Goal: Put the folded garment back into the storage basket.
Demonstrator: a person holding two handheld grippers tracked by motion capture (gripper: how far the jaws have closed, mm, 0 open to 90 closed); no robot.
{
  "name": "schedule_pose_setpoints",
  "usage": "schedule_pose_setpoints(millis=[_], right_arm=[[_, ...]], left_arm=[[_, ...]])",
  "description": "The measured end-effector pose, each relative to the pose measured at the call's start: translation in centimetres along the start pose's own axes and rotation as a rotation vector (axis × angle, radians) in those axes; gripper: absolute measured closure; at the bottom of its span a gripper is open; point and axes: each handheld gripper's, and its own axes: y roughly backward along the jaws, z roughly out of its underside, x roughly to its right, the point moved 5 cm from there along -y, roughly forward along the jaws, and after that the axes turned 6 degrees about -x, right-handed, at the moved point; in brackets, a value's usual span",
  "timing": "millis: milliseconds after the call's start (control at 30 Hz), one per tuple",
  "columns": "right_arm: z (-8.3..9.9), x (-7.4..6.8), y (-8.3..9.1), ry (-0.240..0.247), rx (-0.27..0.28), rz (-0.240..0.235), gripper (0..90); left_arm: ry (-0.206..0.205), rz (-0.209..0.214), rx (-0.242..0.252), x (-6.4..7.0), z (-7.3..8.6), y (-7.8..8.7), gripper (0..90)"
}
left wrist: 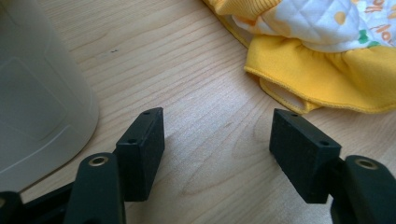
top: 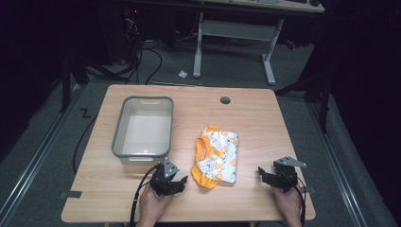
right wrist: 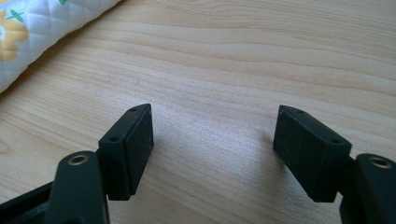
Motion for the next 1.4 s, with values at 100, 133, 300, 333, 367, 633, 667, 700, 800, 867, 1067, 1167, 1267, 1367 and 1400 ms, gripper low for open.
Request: schedule_pose_setpoints(millis=[100, 133, 300, 333, 367, 633, 667, 700, 800, 867, 1067, 1167, 1267, 1367, 1400], right_arm=[[0.00, -0.01, 0.00, 0.000, 0.000, 0.000, 29.2], [0.00, 0.00, 0.00, 0.000, 0.000, 0.000, 29.2], [0.00, -0.01, 0.00, -0.001, 0.000, -0.001, 29.2], [0.00, 0.00, 0.00, 0.000, 0.000, 0.000, 29.1], [0.00, -0.01, 0.00, 0.000, 0.000, -0.001, 29.2], [0.00, -0.01, 0.00, -0.001, 0.000, 0.000, 29.1], [0.00, 0.00, 0.00, -0.001, 0.000, 0.000, 29.1], [0.00, -0.01, 0.01, -0.002, 0.000, 0.000, 29.1], [0.00, 0.00, 0.00, -0.001, 0.000, 0.001, 29.1], [-0.01, 0.01, 0.00, 0.001, 0.000, 0.001, 29.1], [0.00, -0.01, 0.00, -0.001, 0.000, 0.001, 29.1], [0.00, -0.01, 0.01, -0.002, 0.000, 0.000, 29.1], [0.00, -0.01, 0.00, -0.002, 0.000, 0.001, 29.1], [0.00, 0.00, 0.01, -0.001, 0.000, 0.000, 29.1], [-0.01, 0.01, 0.00, 0.001, 0.000, 0.001, 29.1]], left_arm=[[0.000, 0.000, 0.000, 0.00, 0.00, 0.00, 35.7], [0.001, 0.001, 0.001, 0.01, 0.01, 0.00, 35.6], [0.001, 0.000, 0.000, 0.01, 0.02, 0.01, 35.3], [0.000, 0.000, -0.001, 0.01, 0.02, 0.01, 35.2], [0.000, 0.001, -0.001, 0.02, 0.02, 0.02, 35.1], [0.001, -0.001, -0.002, 0.03, 0.02, 0.02, 34.7], [0.001, -0.001, -0.002, 0.04, 0.02, 0.01, 34.8], [0.001, -0.001, -0.002, 0.04, 0.02, 0.01, 34.6], [0.003, -0.002, -0.001, 0.05, 0.01, 0.01, 34.6], [0.003, 0.003, -0.001, 0.05, -0.02, -0.02, 34.9], [0.003, 0.005, -0.001, 0.06, -0.04, -0.03, 34.9], [0.000, 0.005, -0.003, 0.12, -0.06, -0.08, 32.6], [0.003, 0.000, -0.004, 0.18, -0.06, -0.09, 31.7], [0.002, 0.000, -0.007, 0.22, -0.03, -0.05, 31.6], [0.000, 0.001, -0.009, 0.24, -0.02, -0.03, 31.6]])
